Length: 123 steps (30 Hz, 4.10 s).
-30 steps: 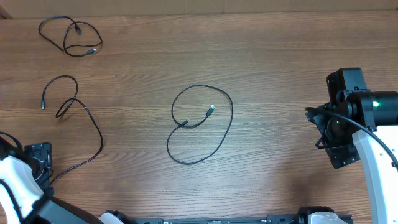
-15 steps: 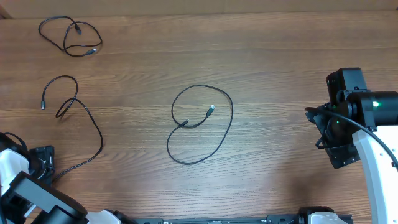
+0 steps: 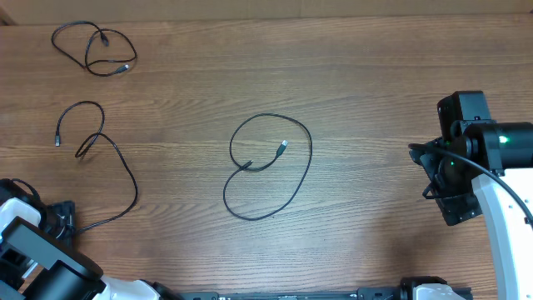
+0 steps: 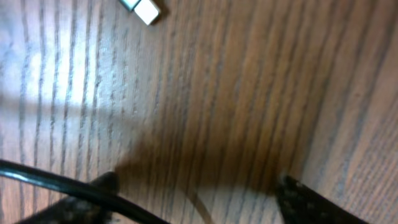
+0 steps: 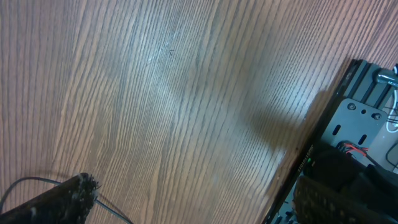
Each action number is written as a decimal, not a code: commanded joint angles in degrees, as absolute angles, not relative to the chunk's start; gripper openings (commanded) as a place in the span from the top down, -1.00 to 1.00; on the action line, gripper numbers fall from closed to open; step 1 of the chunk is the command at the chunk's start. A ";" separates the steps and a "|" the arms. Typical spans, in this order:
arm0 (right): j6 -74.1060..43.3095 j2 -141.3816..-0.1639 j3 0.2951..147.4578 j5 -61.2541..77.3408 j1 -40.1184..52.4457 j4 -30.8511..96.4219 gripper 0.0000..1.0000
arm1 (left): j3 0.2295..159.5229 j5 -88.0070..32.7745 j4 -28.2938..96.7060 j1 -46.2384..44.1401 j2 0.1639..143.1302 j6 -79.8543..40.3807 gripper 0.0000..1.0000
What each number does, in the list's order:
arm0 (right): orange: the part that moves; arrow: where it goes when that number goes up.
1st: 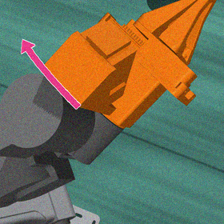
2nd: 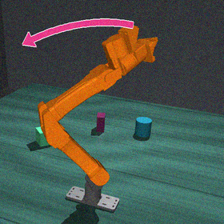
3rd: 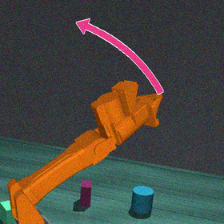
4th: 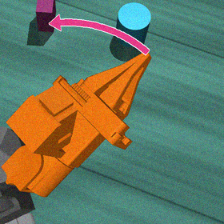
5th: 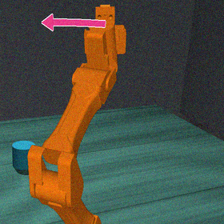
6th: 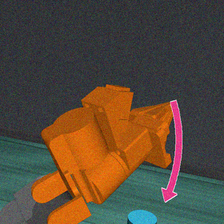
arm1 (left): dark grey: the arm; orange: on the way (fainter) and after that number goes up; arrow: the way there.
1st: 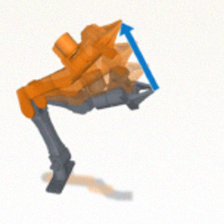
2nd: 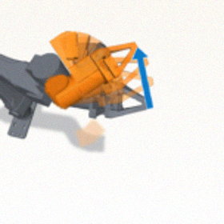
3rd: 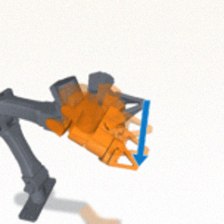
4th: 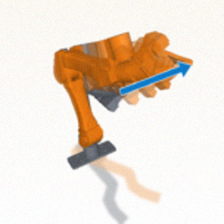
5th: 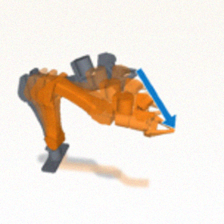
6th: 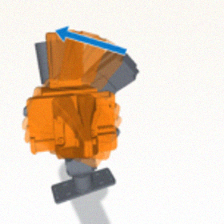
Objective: Untangle cables
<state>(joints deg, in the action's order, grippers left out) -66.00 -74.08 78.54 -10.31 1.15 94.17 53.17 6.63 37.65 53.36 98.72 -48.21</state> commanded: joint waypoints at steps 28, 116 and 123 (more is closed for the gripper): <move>-66.35 -73.14 79.90 -10.41 0.95 94.19 -1.00 | 81.52 6.59 51.75 47.88 99.63 -32.80 0.91; -66.35 -73.14 79.90 -10.41 0.95 94.19 -1.00 | 78.65 -3.92 51.81 33.43 108.01 -21.67 -0.08; -66.35 -73.14 79.90 -10.41 0.93 94.19 -1.00 | 74.11 -6.90 49.06 29.15 108.01 -22.79 -0.30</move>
